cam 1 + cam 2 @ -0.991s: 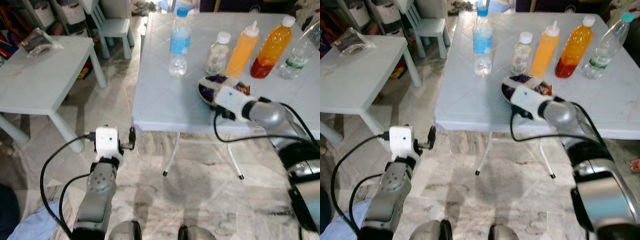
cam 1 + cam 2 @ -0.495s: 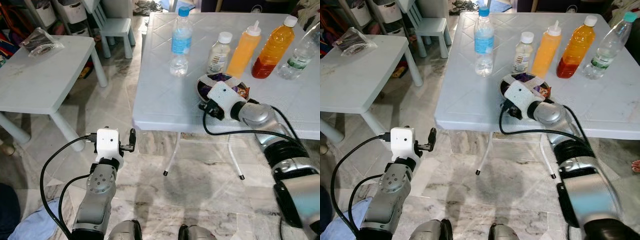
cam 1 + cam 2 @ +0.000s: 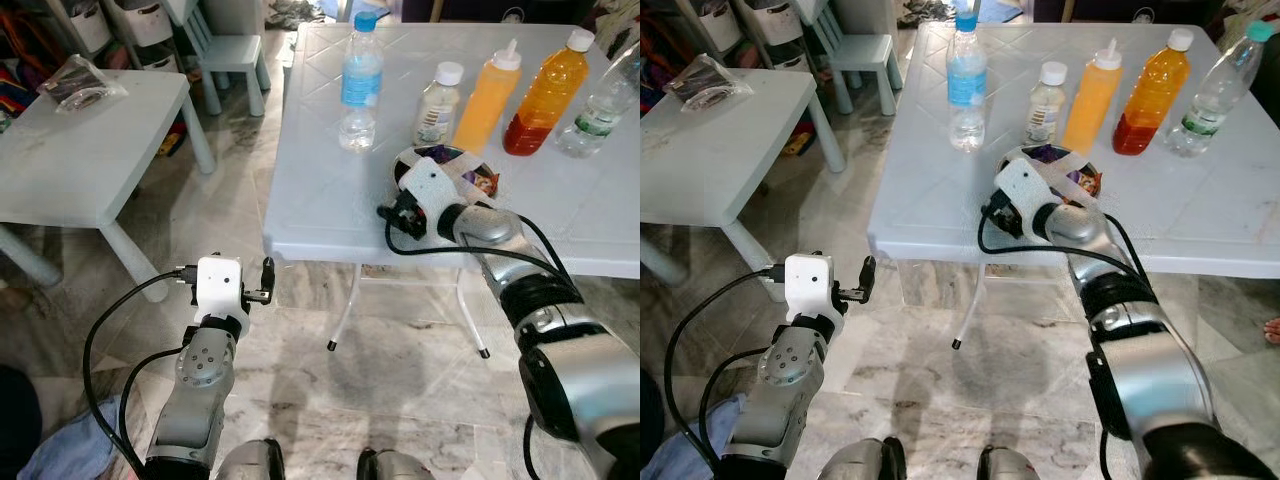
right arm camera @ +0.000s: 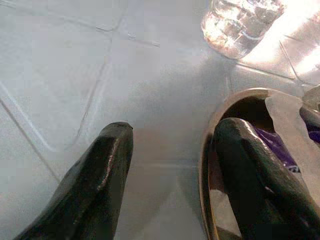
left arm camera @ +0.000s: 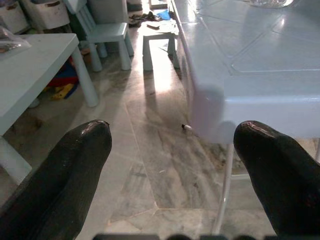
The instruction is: Restocking fridge
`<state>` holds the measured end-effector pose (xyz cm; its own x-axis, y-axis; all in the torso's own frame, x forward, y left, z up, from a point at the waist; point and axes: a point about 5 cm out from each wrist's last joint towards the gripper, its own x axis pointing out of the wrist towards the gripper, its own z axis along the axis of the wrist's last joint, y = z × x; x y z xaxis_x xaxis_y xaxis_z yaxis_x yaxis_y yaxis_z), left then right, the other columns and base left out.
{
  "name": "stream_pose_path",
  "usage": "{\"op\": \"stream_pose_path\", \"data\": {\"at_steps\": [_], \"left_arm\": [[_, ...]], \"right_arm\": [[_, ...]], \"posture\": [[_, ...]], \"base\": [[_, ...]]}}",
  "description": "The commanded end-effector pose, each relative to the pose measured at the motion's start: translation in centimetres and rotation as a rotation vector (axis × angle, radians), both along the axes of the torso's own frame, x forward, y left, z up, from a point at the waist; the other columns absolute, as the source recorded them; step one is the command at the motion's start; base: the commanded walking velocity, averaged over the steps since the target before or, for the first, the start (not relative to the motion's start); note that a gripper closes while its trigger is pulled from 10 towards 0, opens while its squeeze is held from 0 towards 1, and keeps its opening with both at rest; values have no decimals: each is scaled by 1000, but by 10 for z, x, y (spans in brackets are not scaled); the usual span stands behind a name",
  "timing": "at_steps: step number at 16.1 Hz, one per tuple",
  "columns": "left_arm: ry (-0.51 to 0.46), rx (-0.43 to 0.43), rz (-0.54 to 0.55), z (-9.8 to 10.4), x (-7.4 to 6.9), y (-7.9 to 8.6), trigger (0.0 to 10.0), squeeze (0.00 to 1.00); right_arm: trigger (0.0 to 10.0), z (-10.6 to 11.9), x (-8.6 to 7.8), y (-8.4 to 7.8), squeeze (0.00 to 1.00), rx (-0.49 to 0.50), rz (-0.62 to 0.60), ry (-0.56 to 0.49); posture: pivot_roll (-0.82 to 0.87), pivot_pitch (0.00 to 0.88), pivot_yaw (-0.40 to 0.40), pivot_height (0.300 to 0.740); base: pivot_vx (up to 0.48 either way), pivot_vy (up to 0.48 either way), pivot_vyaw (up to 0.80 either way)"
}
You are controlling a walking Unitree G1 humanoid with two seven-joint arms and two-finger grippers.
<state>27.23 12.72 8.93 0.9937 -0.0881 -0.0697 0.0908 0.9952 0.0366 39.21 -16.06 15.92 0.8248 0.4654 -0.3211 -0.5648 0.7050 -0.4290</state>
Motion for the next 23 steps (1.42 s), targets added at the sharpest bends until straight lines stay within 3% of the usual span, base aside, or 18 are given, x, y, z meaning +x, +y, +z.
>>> {"op": "stream_pose_path", "data": {"at_steps": [1, 5, 6, 7, 17, 23], "left_arm": [[7, 13, -11, 0, -1, 0, 10000, 0], [7, 17, -21, 0, -1, -3, 10000, 0], [8, 18, -22, 0, -1, -3, 10000, 0], [9, 19, -23, 0, -1, -3, 10000, 0], [12, 18, -24, -1, 0, -4, 10000, 0], [15, 19, -24, -2, 0, -4, 10000, 0]], "right_arm": [[10000, 2, 3, 1, 0, -6, -23, 7], [10000, -3, 4, -2, 0, -4, -79, 61], [6863, -6, 3, -3, 0, 17, -78, 87], [157, -10, 1, -4, 0, 27, -76, 106], [0, -21, -7, -6, 0, 7, 16, 148], [0, -25, -18, -22, 0, -43, 95, 184]], "posture": [[-14, 141, 39, 740], [-13, 139, 39, 740], [-13, 139, 41, 740], [-13, 139, 41, 740], [-22, 139, 35, 740], [-27, 138, 32, 740]], "base": [[0, 0, 0], [0, 0, 0], [0, 0, 0], [0, 0, 0], [0, 0, 0], [0, 0, 0]]}}
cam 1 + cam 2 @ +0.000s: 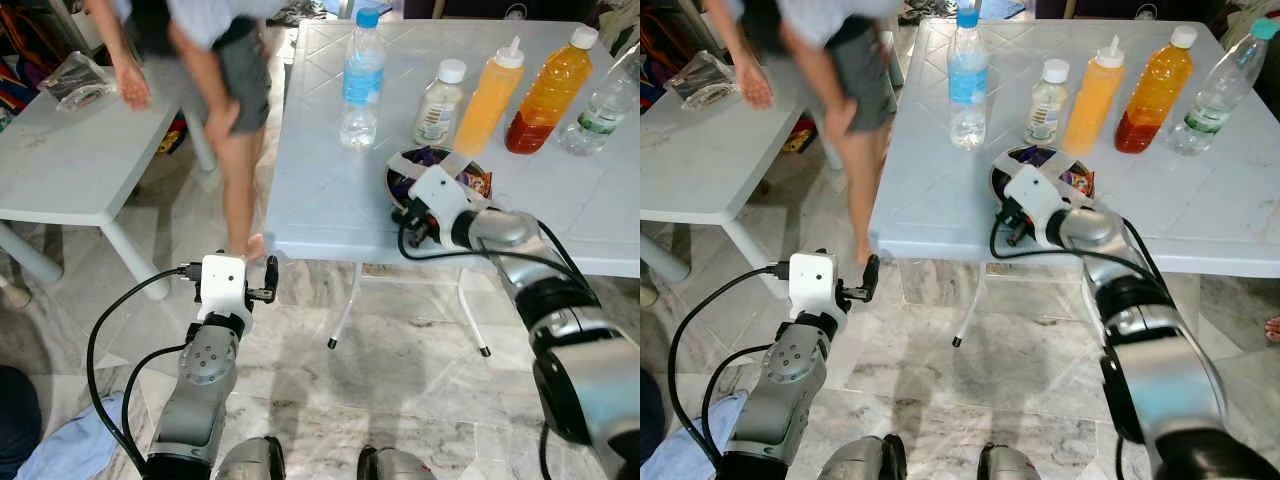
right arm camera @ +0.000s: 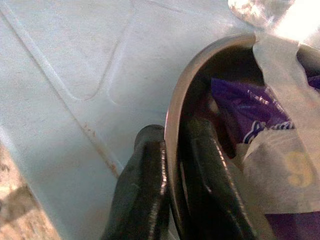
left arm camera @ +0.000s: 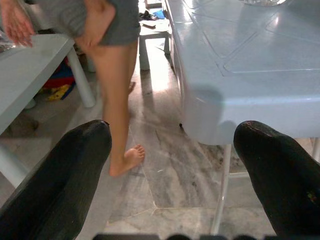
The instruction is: Restocking fridge
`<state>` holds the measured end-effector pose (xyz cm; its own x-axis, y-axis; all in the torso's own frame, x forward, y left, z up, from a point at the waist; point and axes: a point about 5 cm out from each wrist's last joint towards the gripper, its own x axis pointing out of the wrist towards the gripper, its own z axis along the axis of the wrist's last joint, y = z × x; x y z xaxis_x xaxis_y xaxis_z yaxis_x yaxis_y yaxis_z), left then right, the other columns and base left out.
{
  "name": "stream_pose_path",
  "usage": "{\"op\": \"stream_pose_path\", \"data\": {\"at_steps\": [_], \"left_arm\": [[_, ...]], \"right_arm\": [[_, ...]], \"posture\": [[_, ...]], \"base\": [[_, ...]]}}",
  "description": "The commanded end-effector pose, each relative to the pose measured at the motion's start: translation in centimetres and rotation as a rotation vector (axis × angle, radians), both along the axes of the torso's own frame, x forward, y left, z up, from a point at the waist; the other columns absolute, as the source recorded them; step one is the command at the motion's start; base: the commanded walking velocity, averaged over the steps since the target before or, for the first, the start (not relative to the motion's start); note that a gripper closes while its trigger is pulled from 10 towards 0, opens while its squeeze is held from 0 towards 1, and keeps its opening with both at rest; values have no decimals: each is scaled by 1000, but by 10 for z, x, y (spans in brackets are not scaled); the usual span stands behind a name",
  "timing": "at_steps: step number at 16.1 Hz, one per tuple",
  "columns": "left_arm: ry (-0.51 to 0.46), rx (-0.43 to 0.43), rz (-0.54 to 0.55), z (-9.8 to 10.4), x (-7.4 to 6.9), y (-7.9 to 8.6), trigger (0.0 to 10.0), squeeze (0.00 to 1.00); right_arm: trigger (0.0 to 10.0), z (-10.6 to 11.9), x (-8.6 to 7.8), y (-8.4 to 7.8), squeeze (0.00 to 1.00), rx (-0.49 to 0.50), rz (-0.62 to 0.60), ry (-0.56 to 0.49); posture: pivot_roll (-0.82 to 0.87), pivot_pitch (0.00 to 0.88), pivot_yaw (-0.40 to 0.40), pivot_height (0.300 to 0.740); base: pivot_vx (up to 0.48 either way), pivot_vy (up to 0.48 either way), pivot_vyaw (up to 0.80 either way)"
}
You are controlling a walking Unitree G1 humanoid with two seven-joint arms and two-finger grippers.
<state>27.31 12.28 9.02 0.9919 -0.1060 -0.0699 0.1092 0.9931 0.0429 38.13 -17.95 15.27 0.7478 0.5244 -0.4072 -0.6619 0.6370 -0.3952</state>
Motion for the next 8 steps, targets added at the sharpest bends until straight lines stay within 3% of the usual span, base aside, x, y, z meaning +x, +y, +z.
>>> {"op": "stream_pose_path", "data": {"at_steps": [1, 5, 8], "left_arm": [[17, 12, -6, -3, -1, -1, 10000, 0], [19, 14, -4, -3, -1, 0, 10000, 0], [12, 34, -3, 2, 1, 4, 10000, 0]], "right_arm": [[0, -17, -11, -7, 0, -36, 43, 93], [0, -20, -23, -18, 0, -122, 128, 100], [0, -18, -28, -17, 0, -177, 177, 54]], "posture": [[-31, 138, 28, 740], [-35, 143, 29, 740], [-28, 154, 34, 740]], "base": [[0, 0, 0], [0, 0, 0], [0, 0, 0]]}}
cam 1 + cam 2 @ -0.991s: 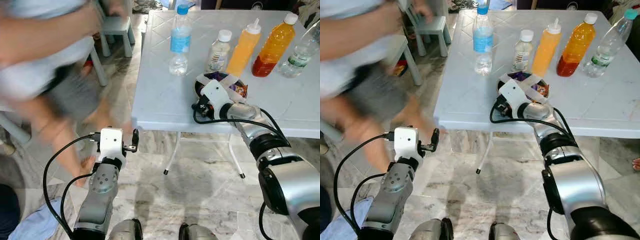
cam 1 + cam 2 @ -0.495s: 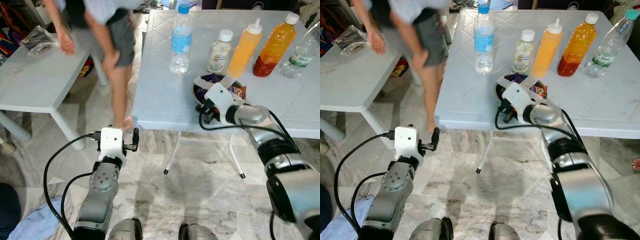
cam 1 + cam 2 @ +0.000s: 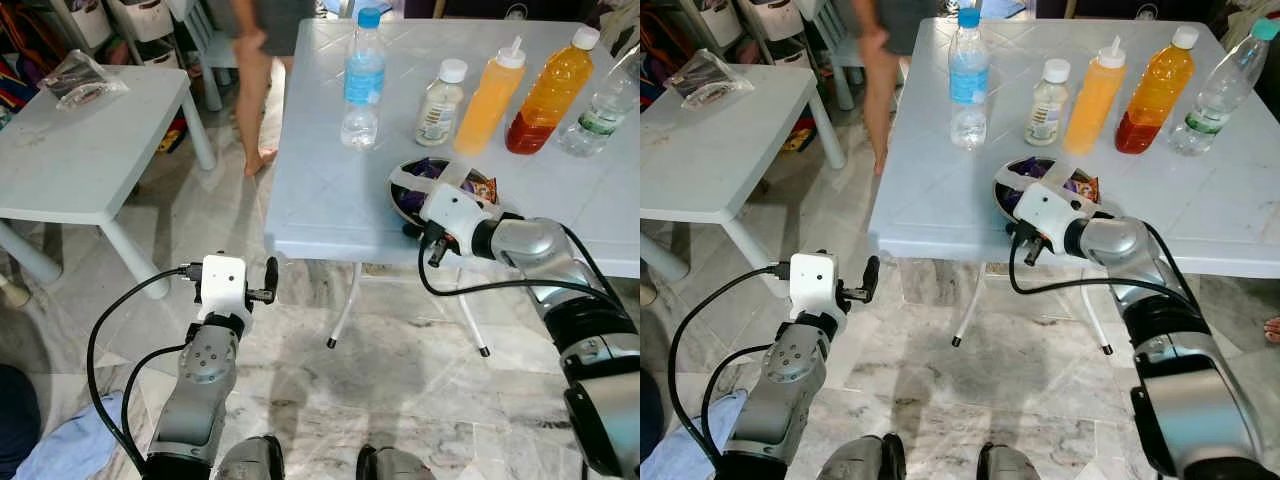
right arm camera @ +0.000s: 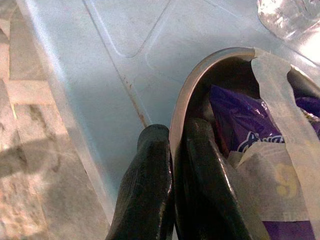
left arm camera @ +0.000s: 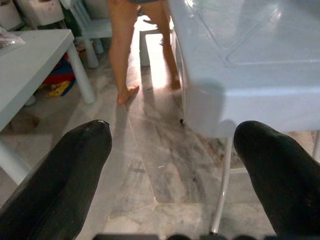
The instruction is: Restocking fridge
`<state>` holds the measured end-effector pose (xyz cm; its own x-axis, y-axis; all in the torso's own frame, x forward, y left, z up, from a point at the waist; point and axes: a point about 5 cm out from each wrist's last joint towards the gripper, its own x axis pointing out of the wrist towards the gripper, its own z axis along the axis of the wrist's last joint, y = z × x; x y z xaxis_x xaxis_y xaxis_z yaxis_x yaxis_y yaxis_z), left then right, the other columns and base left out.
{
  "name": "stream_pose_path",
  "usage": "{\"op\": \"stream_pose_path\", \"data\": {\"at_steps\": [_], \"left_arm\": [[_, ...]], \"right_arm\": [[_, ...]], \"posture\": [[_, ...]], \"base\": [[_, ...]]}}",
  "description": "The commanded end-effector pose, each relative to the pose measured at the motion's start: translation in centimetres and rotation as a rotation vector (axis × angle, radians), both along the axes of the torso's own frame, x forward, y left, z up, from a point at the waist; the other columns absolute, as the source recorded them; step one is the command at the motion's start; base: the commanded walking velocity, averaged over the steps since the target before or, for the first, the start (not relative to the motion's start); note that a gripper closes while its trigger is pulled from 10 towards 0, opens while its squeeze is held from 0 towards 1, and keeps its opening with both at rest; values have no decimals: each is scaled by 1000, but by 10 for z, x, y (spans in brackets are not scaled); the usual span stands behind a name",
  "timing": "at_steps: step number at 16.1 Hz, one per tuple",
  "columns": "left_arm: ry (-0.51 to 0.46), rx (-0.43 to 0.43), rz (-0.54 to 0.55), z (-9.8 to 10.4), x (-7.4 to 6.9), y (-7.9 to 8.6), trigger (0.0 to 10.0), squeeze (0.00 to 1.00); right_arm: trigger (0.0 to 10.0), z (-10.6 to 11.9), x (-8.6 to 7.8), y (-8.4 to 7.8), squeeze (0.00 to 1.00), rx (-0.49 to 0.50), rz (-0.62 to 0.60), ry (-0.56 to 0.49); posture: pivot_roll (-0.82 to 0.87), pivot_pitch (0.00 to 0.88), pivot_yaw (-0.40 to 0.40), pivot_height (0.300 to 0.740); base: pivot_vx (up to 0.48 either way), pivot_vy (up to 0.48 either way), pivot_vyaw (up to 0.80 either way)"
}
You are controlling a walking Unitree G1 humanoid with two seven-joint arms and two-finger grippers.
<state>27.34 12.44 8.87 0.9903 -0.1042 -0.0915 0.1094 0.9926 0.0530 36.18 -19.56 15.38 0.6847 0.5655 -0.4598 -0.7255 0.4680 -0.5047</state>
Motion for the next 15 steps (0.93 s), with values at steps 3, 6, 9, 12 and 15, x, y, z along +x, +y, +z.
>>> {"op": "stream_pose_path", "data": {"at_steps": [3, 6, 9, 12, 15], "left_arm": [[-22, 6, 25, 8, 0, 9, 10000, 0], [4, -28, 34, 1, -5, 4, 10000, 0], [33, -44, 14, -4, -11, -5, 10000, 0], [41, -36, 18, -6, -9, -2, 10000, 0], [29, -33, 19, -2, -5, -1, 10000, 0]], "right_arm": [[0, -12, -10, 6, 0, -10, 48, -6], [0, -15, -12, 15, 0, 25, 0, -103], [0, -23, -20, 22, 0, 83, -44, -137], [0, -28, -24, 19, 0, 134, -96, -125], [0, -21, -30, 28, 0, 101, -4, -235]], "posture": [[-28, 164, 31, 740], [-38, 159, 24, 740], [-45, 161, 27, 740], [-49, 154, 31, 740], [-54, 145, 32, 740]], "base": [[0, 0, 0], [0, 0, 0], [0, 0, 0], [0, 0, 0], [0, 0, 0]]}}
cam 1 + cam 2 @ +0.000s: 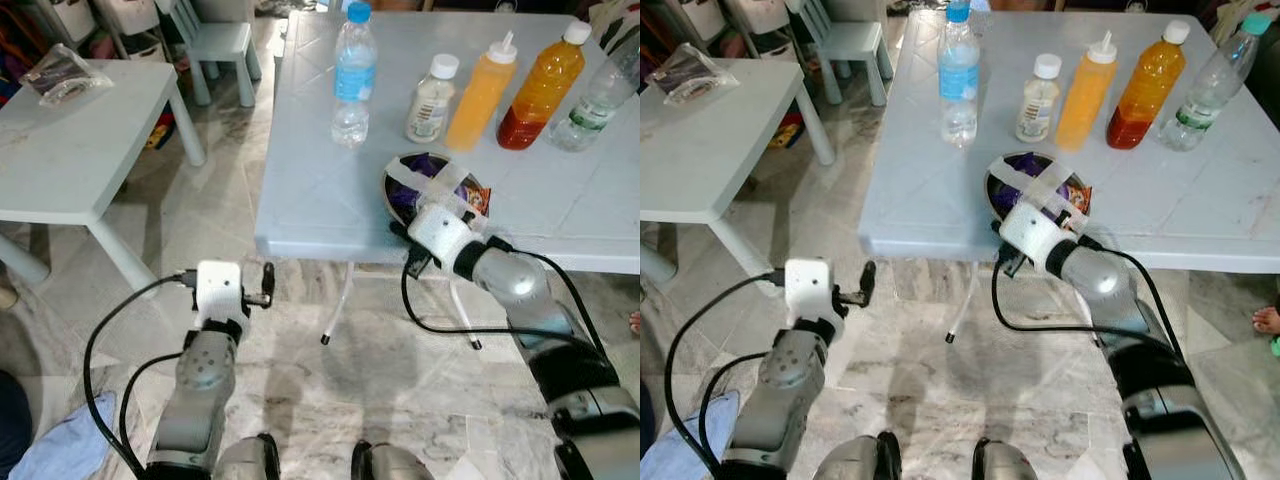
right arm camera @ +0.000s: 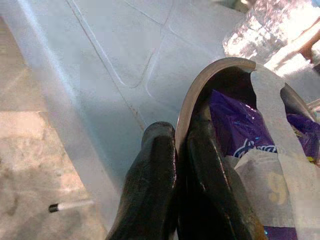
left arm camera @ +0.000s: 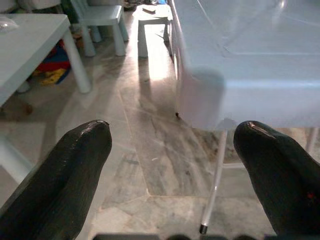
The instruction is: Restocking fridge
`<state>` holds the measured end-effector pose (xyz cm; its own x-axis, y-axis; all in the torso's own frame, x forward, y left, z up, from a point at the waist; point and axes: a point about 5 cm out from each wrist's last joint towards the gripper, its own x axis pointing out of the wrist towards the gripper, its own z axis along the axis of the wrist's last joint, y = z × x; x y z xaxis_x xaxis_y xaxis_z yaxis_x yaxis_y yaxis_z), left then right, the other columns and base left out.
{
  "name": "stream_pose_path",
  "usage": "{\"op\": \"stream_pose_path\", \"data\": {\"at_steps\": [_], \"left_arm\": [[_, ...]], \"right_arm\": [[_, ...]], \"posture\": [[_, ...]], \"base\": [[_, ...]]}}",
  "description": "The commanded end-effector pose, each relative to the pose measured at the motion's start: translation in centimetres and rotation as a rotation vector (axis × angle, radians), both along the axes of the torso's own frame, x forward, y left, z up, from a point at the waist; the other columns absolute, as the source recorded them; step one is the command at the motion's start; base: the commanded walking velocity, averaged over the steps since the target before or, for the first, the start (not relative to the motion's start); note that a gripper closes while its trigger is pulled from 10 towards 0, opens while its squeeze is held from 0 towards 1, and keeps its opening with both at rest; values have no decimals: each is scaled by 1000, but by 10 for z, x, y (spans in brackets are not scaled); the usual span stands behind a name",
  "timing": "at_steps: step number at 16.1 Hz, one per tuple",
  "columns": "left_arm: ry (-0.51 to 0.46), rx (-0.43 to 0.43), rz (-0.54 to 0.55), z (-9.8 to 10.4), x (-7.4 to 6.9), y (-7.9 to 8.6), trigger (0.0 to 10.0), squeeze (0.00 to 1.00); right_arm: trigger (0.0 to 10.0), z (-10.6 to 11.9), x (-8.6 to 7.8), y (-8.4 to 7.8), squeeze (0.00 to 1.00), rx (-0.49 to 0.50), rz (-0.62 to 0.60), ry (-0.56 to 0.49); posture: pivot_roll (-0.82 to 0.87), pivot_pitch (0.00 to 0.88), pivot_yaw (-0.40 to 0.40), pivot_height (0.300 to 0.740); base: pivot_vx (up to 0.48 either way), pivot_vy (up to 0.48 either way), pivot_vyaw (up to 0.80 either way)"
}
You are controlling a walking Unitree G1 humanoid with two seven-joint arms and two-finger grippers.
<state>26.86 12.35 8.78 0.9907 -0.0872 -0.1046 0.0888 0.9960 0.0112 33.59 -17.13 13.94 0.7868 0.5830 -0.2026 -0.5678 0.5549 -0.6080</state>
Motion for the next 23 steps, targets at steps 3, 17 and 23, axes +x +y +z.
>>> {"op": "stream_pose_path", "data": {"at_steps": [3, 17, 23], "left_arm": [[11, 6, -2, -1, 2, -3, 10000, 0], [12, 17, 9, -3, 2, -2, 10000, 0], [9, 25, 10, -3, 2, -2, 10000, 0]], "right_arm": [[0, -1, -8, 17, 0, 19, 58, -15], [10000, -7, -18, 35, 0, 48, 131, -10], [10000, -5, -17, 39, 0, 37, 149, -21]], "posture": [[-57, 138, 29, 740], [-55, 140, 17, 740], [-54, 141, 15, 740]], "base": [[0, 0, 0], [-94, 0, 0], [-286, 0, 0]]}}
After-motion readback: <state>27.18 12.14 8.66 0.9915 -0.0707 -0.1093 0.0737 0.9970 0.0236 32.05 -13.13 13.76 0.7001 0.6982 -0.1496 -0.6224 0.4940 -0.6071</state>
